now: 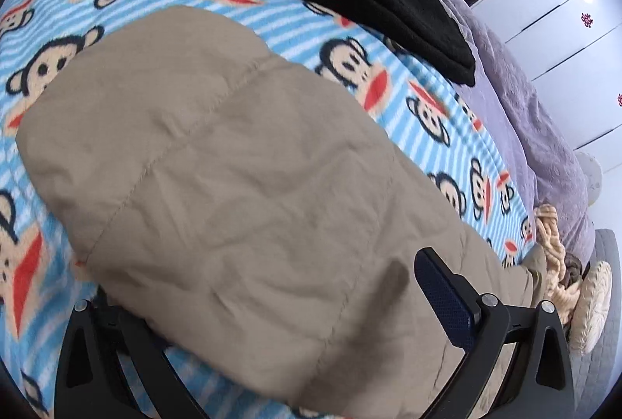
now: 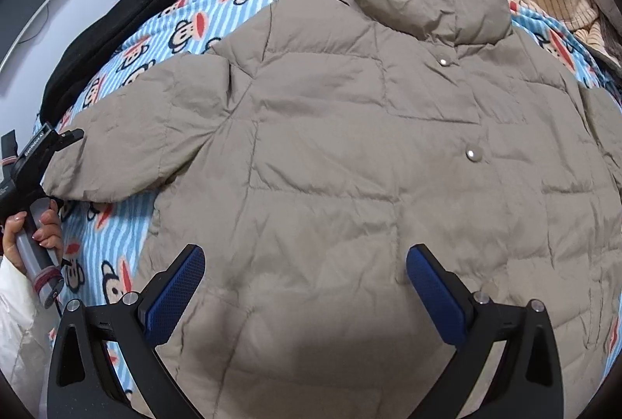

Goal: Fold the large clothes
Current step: 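Grasp the jacket sleeve with the left tool and fold it across the body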

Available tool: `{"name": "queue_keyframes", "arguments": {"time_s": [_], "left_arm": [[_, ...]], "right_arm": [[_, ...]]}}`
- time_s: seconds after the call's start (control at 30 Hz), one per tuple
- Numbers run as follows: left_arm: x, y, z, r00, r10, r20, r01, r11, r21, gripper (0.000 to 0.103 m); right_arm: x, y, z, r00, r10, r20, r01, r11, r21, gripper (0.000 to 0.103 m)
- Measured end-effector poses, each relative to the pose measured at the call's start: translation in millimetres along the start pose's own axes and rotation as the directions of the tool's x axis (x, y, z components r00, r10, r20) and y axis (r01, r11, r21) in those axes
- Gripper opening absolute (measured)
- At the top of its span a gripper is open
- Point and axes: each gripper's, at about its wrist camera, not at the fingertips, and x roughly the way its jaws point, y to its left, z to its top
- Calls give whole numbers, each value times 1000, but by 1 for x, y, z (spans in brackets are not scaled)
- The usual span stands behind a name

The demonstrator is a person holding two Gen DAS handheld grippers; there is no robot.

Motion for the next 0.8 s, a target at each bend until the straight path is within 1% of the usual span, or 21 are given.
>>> {"name": "queue_keyframes", "arguments": {"time_s": [0.03, 0.07, 0.1, 0.13, 0.17, 0.2, 0.23, 0.27, 0.3, 0.33, 0.37, 0.4, 0.47, 0.5, 0.6, 0.67, 0.73, 0.8], "left_arm": [[1, -1, 6, 1000, 24, 14, -24, 1000, -2, 89], [3, -1, 11, 998, 52, 20, -52, 999, 2, 64], [5, -3, 14, 997, 69, 17, -69, 998, 9, 44], [4, -3, 16, 998, 60, 14, -60, 998, 15, 32], [3, -4, 18, 1000, 27, 9, -27, 999, 21, 13], [1, -8, 20, 1000, 23, 8, -23, 999, 35, 11], [-5, -14, 20, 998, 45, 33, -47, 996, 72, 11], [-14, -22, 18, 996, 64, 65, -71, 990, 119, 9], [-22, -28, 16, 994, 69, 90, -82, 985, 154, 8], [-33, -35, 14, 991, 64, 116, -85, 979, 188, 8], [-44, -41, 12, 989, 50, 139, -80, 972, 219, 8], [-54, -49, 11, 986, 37, 160, -77, 965, 251, 8], [-73, -65, 6, 981, 6, 191, -68, 945, 319, 8], [-80, -75, 4, 980, -12, 201, -61, 934, 352, 8], [-101, -105, -8, 974, -86, 211, -20, 890, 455, 8], [-109, -125, -20, 971, -135, 198, 16, 861, 508, 8], [-112, -150, -34, 970, -179, 167, 58, 831, 553, 8], [-110, -178, -52, 967, -215, 134, 97, 802, 589, 8]], "right_arm": [[1, 3, 6, 1000, 10, 11, -10, 1000, 0, 103], [3, 6, 11, 1000, 15, 20, -15, 1000, 1, 103], [4, 9, 17, 999, 21, 27, -21, 1000, 2, 103], [6, 13, 24, 999, 29, 34, -29, 1000, 2, 103], [9, 18, 30, 999, 34, 42, -34, 999, 2, 103], [11, 23, 37, 997, 46, 57, -46, 999, 3, 103], [12, 28, 42, 996, 59, 71, -60, 998, 6, 103], [14, 33, 48, 993, 78, 84, -79, 997, 13, 103], [17, 37, 53, 990, 103, 93, -106, 994, 23, 96], [19, 42, 55, 987, 128, 101, -132, 991, 34, 86], [25, 46, 59, 983, 157, 96, -161, 986, 43, 51], [35, 52, 63, 980, 188, 69, -192, 980, 56, 22], [53, 60, 66, 965, 260, 31, -262, 960, 93, 17], [61, 65, 65, 960, 279, 20, -280, 955, 101, 14], [84, 79, 59, 952, 306, -21, -303, 949, 92, 13], [96, 83, 54, 947, 316, -53, -311, 947, 84, 13], [102, 81, 52, 942, 327, -75, -322, 944, 77, 13], [99, 73, 52, 923, 375, -90, -366, 925, 100, 13]]}}
